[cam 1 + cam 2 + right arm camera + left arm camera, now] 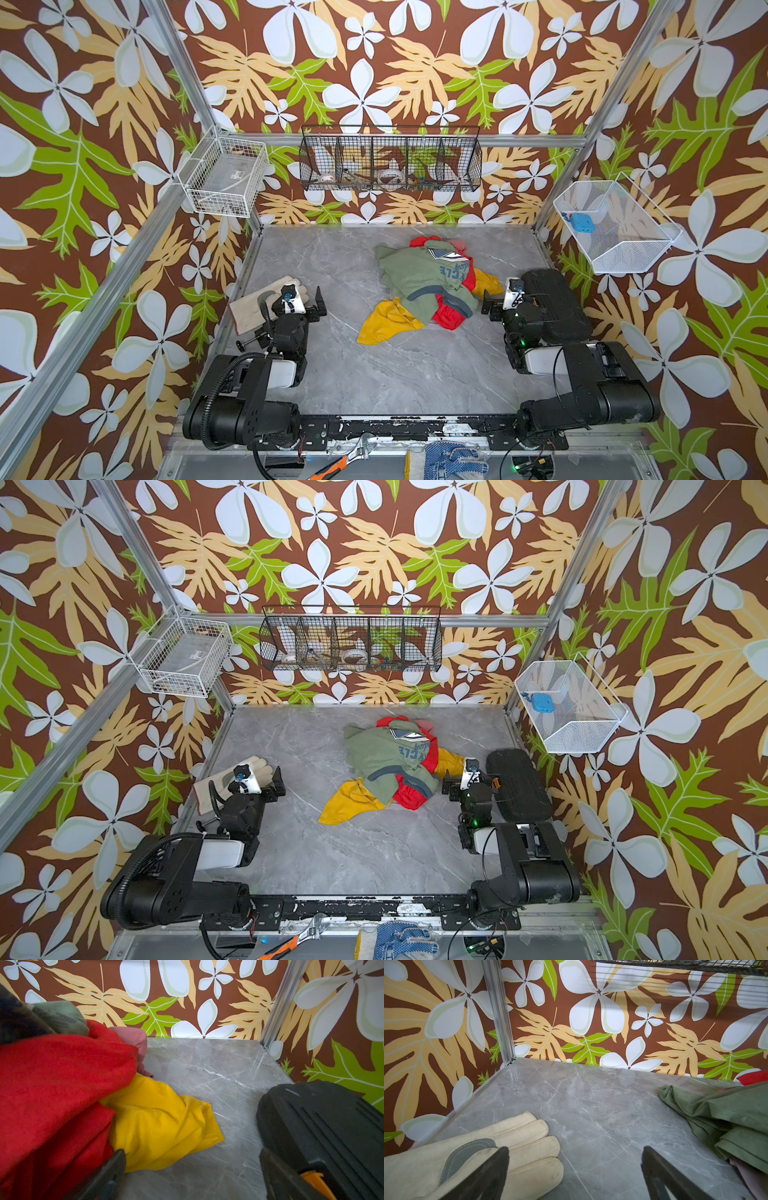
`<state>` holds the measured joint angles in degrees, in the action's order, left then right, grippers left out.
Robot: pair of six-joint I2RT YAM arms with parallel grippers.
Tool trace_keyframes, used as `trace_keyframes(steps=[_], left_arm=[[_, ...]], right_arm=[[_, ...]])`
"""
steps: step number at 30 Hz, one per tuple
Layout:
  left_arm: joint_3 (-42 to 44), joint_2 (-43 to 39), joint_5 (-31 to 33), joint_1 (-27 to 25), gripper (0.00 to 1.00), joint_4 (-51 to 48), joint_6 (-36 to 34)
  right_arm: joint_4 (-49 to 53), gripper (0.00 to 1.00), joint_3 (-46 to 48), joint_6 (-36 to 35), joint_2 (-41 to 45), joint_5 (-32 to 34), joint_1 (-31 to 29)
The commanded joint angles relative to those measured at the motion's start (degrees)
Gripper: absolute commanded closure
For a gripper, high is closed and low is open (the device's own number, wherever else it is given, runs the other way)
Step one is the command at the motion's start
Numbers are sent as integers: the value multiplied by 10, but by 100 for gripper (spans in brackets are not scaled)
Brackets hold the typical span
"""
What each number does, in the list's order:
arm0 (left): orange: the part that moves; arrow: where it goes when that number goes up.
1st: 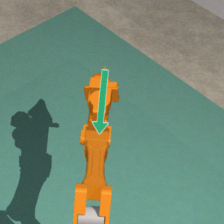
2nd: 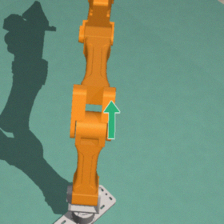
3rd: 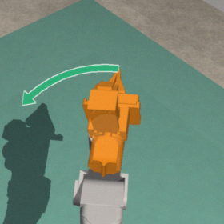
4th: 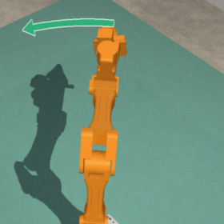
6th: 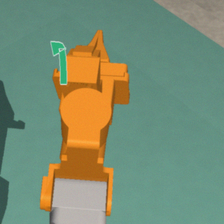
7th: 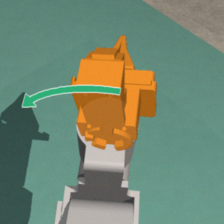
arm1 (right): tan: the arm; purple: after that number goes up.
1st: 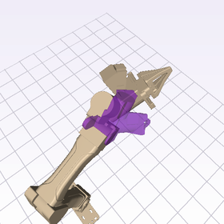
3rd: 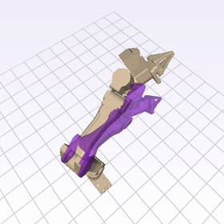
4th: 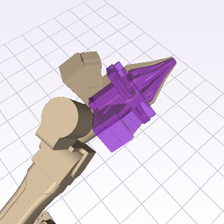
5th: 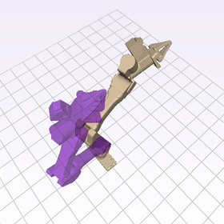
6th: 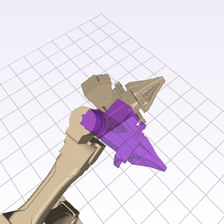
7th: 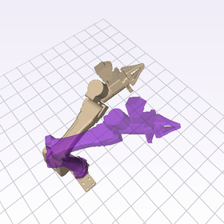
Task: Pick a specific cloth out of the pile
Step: 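Raise both grippers from rest toward the clothes pile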
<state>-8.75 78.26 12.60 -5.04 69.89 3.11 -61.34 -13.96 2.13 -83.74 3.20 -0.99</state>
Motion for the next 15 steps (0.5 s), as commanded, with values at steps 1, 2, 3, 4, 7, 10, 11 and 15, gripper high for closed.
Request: trace_keyframes(steps=[1,2,3,4,7,10,11,15], left_arm=[[-16,-31,17,0,0,-36,7],[-32,-51,27,0,0,-83,12],[-48,-70,34,0,0,-128,19],[-67,-86,42,0,0,-181,28],[-121,-126,43,0,0,-307,69],[-160,-153,21,0,0,-393,120],[-173,-159,10,0,0,-423,132],[-199,-173,-32,-3,0,-487,148]], right_arm=[[-2,0,-4,4,11,1,2],[49,0,-24,9,27,11,2],[104,0,-47,16,40,12,4],[172,0,-80,26,52,4,11],[290,0,-129,38,86,-6,17],[334,0,-138,59,137,-4,17],[352,0,-142,67,154,-9,17],[418,3,-178,76,205,-86,16]])
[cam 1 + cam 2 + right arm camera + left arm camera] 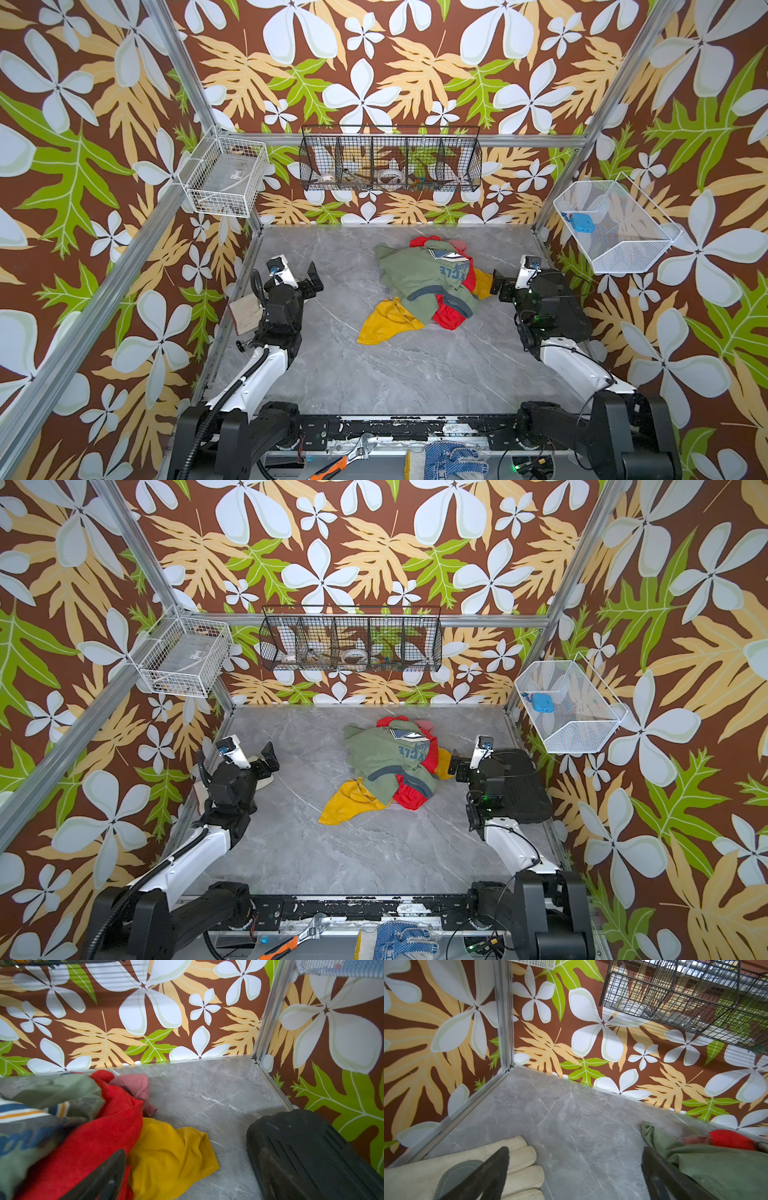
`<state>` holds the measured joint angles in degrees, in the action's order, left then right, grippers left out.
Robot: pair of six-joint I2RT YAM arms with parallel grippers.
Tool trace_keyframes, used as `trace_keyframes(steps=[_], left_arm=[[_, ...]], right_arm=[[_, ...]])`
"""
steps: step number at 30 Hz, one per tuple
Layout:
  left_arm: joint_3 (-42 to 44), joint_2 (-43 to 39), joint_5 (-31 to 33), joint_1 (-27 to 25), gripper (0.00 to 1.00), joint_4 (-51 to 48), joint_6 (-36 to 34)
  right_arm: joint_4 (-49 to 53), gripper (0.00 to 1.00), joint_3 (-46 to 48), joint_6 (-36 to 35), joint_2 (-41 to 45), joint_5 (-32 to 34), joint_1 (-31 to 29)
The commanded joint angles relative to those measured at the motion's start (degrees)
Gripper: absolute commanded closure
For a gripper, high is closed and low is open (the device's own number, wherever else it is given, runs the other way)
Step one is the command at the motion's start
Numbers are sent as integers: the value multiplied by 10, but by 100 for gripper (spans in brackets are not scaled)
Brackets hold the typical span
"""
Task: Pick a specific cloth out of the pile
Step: 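Raise both grippers from rest toward the clothes pile, then reach the right gripper across to the yellow cloth at the pile's near edge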
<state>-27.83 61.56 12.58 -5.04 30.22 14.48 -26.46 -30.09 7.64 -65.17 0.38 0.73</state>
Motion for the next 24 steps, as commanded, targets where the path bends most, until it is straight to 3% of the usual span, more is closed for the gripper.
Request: trace_keyframes(steps=[1,3,6,12,18,24], left_arm=[[-7,-10,-32,-6,0,-96,36],[2,-19,-29,-15,0,-100,37],[17,-33,-24,-30,0,-101,42],[29,-47,-9,-38,0,-126,56],[34,-58,-4,-38,0,-159,57],[47,-96,13,-38,0,-173,61]], right_arm=[[86,5,-27,27,30,-75,-4],[110,9,-45,24,48,-74,-27],[152,9,-73,-10,72,-16,-98],[205,11,-121,-87,81,100,-291],[289,13,-196,-199,-20,223,-499],[352,17,-269,-241,-141,204,-605]])
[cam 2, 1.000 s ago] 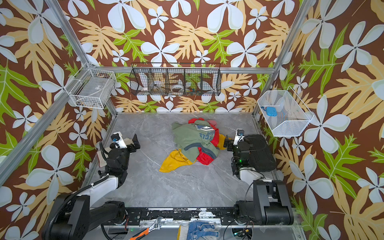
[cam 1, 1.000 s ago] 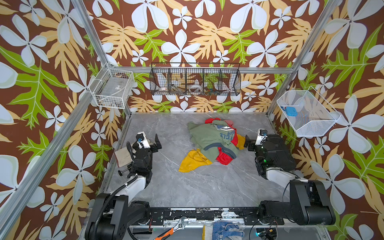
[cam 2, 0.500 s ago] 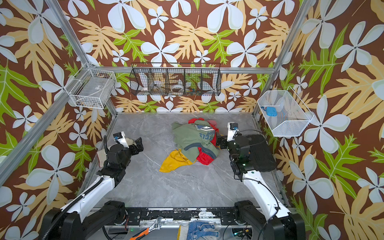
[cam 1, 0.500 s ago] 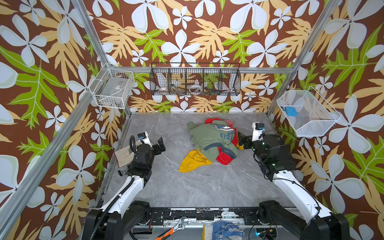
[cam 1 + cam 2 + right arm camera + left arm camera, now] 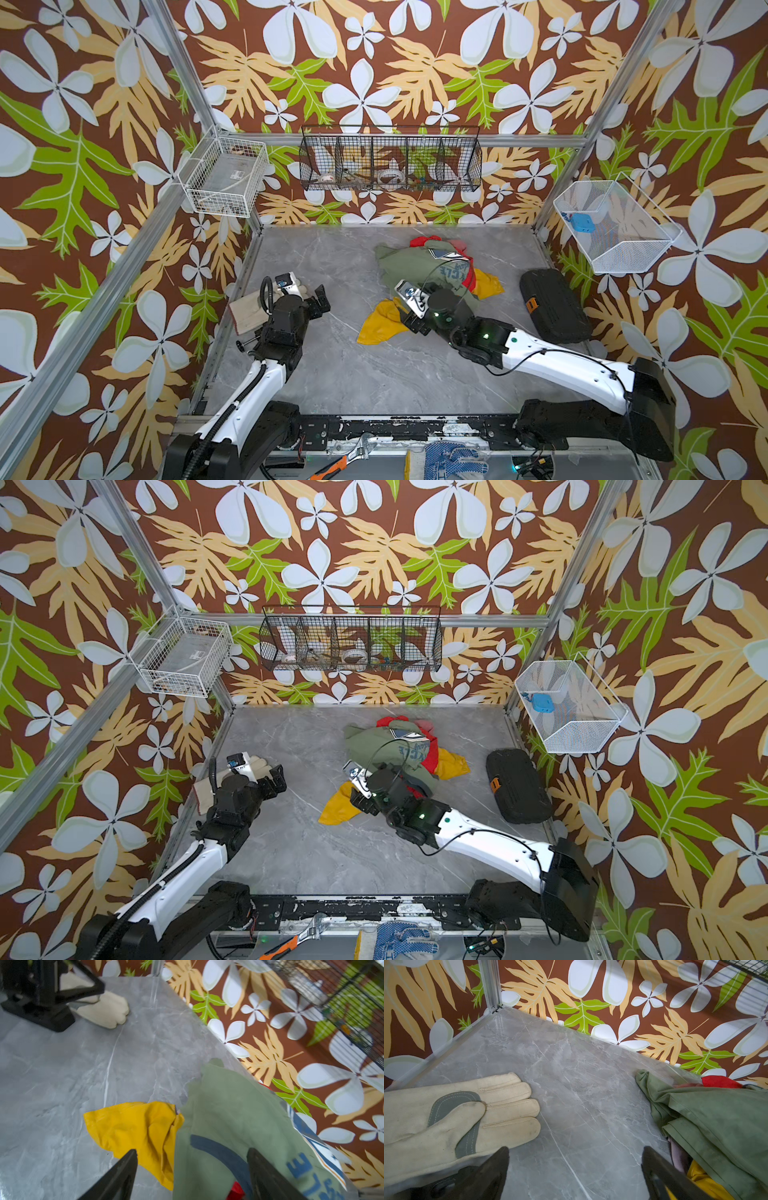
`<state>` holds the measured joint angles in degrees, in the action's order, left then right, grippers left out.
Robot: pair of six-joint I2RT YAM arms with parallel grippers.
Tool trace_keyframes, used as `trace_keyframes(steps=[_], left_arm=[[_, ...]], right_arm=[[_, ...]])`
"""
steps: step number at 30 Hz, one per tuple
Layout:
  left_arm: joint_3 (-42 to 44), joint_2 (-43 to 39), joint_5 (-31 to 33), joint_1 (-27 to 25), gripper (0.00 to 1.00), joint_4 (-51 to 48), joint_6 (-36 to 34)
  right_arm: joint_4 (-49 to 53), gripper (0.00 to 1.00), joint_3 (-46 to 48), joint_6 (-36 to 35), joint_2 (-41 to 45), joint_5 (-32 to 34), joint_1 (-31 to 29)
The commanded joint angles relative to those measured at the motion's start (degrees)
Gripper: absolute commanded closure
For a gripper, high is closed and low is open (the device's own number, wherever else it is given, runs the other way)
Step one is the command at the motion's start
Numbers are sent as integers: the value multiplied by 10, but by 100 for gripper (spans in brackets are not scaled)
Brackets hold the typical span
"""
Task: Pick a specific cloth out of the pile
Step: 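Reach the right gripper across to the yellow cloth at the pile's near edge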
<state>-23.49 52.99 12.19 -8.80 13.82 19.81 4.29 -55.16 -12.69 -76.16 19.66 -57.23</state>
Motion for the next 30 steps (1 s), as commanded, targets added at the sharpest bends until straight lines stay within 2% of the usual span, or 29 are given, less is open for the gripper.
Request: trace_keyframes(steps=[1,8,16,21,28,30], left_arm=[[5,-16,24,-1,0,-14,11],[13,-47,43,-1,0,-45,30],[24,-81,58,-1,0,-72,33],[26,-98,61,-1,0,-85,33],[28,-102,56,-1,0,-86,40],[28,-100,57,-1,0,-86,40]], right_arm=[[52,18,-29,-43,-52,3,-35],[104,23,-106,-62,-186,-35,-53],[157,24,-207,-72,-333,-34,-53],[195,25,-250,-74,-387,-34,-49],[235,29,-256,-66,-420,-46,-22],[247,35,-261,-66,-434,-46,-14]])
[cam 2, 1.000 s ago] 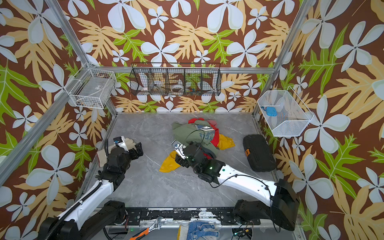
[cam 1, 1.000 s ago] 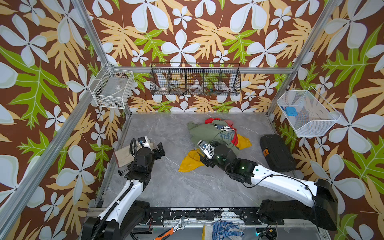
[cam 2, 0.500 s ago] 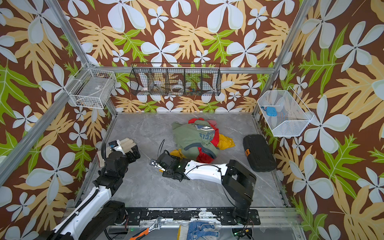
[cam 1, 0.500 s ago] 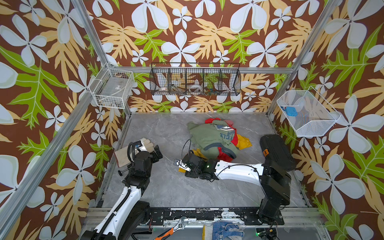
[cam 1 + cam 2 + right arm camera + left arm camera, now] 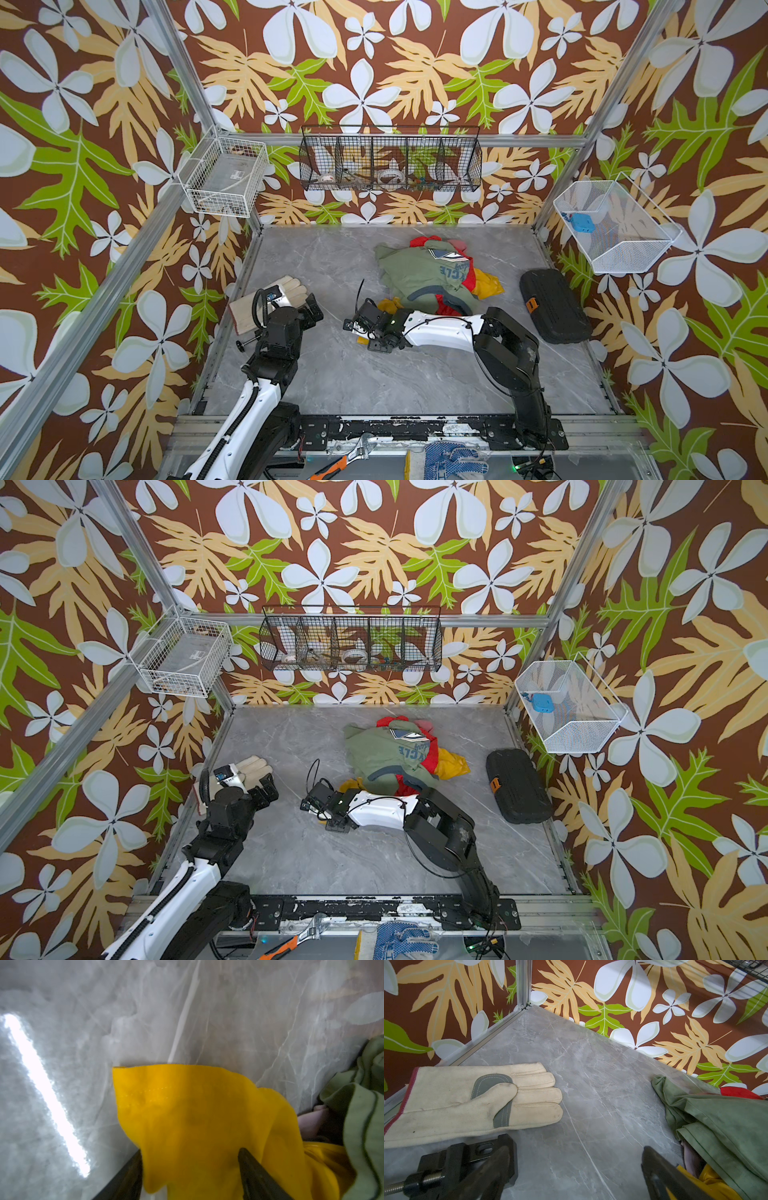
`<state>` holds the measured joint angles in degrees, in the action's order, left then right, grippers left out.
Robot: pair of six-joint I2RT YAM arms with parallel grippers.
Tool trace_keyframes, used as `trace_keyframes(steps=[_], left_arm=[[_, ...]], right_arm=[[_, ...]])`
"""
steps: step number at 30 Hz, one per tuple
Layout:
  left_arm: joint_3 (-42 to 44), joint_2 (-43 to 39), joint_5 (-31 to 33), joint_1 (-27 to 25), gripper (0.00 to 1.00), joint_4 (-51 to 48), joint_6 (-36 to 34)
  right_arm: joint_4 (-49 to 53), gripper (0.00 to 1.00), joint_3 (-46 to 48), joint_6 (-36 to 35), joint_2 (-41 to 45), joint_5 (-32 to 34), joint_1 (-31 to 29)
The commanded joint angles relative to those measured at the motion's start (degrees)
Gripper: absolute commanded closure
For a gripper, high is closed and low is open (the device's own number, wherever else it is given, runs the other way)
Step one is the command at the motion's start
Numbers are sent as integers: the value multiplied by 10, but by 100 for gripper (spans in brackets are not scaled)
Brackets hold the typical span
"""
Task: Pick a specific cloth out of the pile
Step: 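Reach the right gripper across to the yellow cloth at the pile's near edge, then grasp and lift the yellow cloth with the right gripper while the left approaches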
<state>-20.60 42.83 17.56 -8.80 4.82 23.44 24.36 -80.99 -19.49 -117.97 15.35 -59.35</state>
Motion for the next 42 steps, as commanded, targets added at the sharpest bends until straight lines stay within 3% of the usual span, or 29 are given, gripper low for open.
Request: trace_keyframes(steps=[1,12,19,28,35,42], left_arm=[[-1,2,4,-1,0,4,3],[-6,8,-3,-1,0,-2,2],[-17,15,-25,-1,0,-10,0],[-21,12,-105,-23,0,-8,-5],[-14,-1,-173,-114,3,19,-11],[-25,45,-168,-238,3,90,11]], right_arm=[[53,40,-8,2,-23,-3,10],[40,100,-7,56,5,-18,32],[-1,100,-5,121,97,-50,50],[-55,100,4,170,213,-78,81],[-101,100,21,226,269,-140,129],[-119,100,37,259,270,-184,145]])
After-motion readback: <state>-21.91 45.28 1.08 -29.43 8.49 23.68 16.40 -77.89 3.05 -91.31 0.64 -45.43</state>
